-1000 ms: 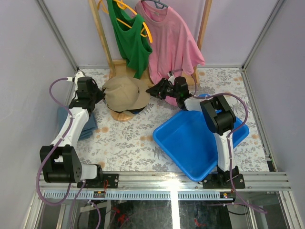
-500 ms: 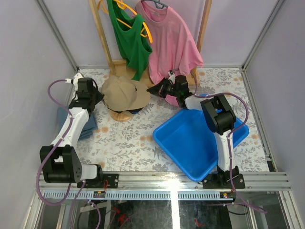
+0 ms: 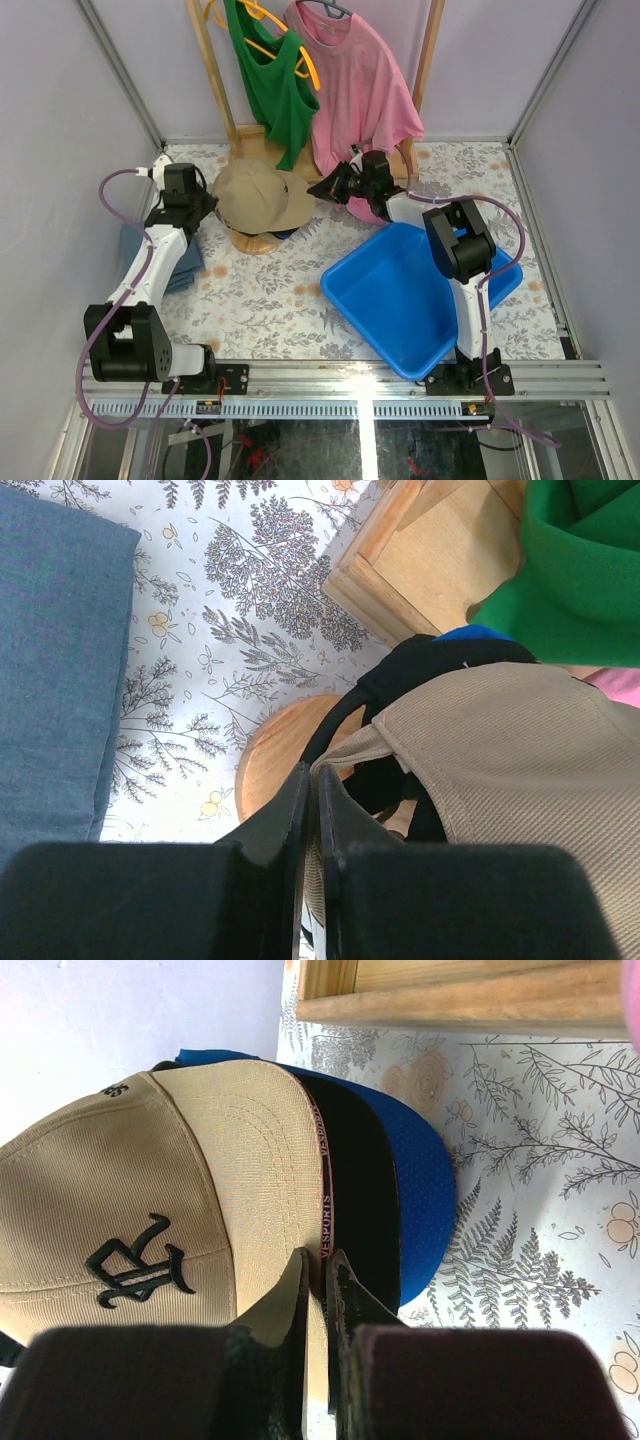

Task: Stack the hats

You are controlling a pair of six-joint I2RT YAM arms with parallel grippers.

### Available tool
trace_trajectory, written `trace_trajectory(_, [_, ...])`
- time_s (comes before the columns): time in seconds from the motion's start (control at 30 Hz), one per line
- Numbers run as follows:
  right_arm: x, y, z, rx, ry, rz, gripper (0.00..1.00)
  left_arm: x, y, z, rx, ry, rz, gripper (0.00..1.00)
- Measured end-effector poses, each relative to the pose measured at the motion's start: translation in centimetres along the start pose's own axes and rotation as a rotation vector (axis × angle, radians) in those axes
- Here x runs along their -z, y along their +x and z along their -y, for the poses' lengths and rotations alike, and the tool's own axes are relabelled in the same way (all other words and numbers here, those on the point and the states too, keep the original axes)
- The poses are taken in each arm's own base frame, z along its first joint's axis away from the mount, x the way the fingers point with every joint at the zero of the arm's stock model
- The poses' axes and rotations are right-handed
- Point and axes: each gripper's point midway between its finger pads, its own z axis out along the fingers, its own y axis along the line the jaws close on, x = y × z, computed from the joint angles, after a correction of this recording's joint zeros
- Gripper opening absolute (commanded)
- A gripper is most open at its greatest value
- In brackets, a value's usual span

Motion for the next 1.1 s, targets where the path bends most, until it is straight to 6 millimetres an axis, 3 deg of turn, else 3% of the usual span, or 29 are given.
trace_trajectory(0.23, [-0.3,-0.1,0.0,0.036,0.059,-0.024,0.00,0.0,0.3,0.0,0.007,0.002,-0.011,0.01])
trace_trajectory(0.4, [-0.4,-0.1,-0.1,0.059,0.090,-0.034,0.00,0.0,0.5,-0.1,0.017,0.002,-0.013,0.07])
trace_trajectory(0.77, [-0.4,0.8,1.6,0.083,0.171,-0.053,0.32,0.5,0.6,-0.2,0.068,-0.001,-0.011,0.39])
trace_trajectory(1.1, [0.4,2.9,5.0,0.088,0.296,-0.102,0.41,1.6,-0.1,-0.1,0.117,0.007,0.013,0.48])
